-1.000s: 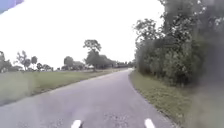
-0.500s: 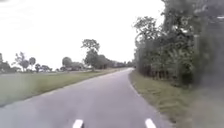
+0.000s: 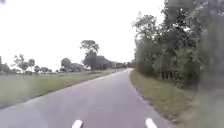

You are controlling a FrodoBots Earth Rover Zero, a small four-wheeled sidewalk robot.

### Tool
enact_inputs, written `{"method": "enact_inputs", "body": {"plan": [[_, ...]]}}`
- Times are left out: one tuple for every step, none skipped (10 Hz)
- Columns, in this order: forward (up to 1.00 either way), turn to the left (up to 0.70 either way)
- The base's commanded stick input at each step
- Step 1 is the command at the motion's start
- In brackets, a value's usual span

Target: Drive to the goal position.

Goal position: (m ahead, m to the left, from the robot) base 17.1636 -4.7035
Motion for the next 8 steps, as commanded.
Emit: {"method": "enact_inputs", "body": {"plan": [[0.84, 0.03], [0.84, 0.03], [0.84, 0.03], [0.84, 0.03], [0.84, 0.03], [0.84, 0.03], [0.84, 0.03], [0.84, 0.03]]}}
